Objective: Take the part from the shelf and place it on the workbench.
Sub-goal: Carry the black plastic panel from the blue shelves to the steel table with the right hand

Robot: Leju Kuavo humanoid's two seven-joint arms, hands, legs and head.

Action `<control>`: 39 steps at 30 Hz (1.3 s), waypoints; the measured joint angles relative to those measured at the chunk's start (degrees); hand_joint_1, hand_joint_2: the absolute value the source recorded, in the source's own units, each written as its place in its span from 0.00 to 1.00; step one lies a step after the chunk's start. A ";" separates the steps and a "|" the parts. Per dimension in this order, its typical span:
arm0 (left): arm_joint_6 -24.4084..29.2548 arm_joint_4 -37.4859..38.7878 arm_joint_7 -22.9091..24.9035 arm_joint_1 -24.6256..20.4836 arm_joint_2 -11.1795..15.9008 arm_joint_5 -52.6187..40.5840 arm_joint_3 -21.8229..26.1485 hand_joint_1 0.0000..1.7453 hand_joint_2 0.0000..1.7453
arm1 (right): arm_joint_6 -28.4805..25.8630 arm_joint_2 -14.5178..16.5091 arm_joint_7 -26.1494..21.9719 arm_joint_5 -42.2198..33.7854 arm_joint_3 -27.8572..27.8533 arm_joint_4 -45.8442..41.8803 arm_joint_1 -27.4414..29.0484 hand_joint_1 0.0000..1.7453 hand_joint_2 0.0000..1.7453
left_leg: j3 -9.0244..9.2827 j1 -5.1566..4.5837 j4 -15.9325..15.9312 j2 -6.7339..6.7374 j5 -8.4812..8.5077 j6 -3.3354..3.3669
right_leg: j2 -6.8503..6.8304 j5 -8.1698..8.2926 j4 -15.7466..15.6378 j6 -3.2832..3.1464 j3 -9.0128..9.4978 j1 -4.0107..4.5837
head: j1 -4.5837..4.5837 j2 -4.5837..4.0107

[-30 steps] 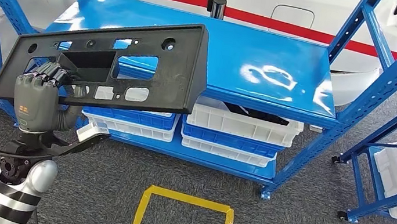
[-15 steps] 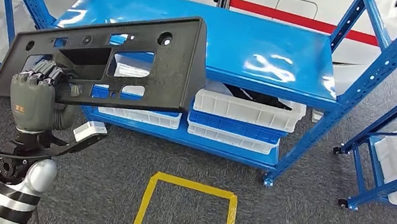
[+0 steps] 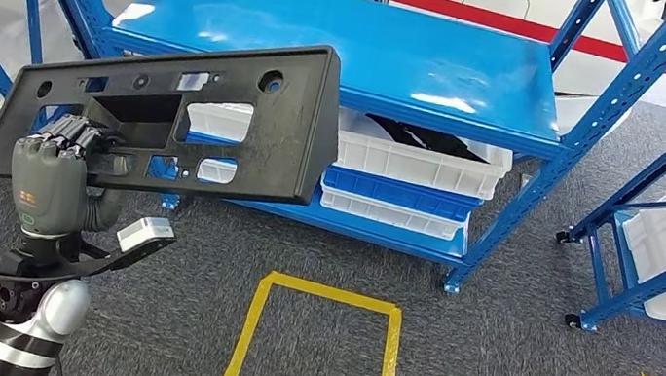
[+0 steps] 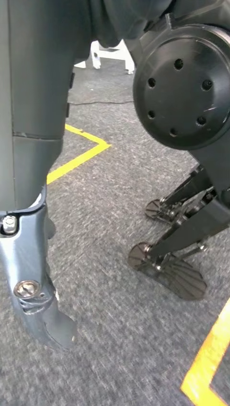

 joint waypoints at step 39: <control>-0.96 -0.89 -0.48 0.36 -1.60 0.87 -1.21 1.00 0.00 | 6.09 -0.79 -5.46 -3.29 -0.15 -0.21 -0.12 0.00 0.00 | -5.49 -0.31 -1.06 0.23 5.16 2.63 | 0.72 -8.91 15.26 0.74 -3.21 -0.14 | 0.78 0.00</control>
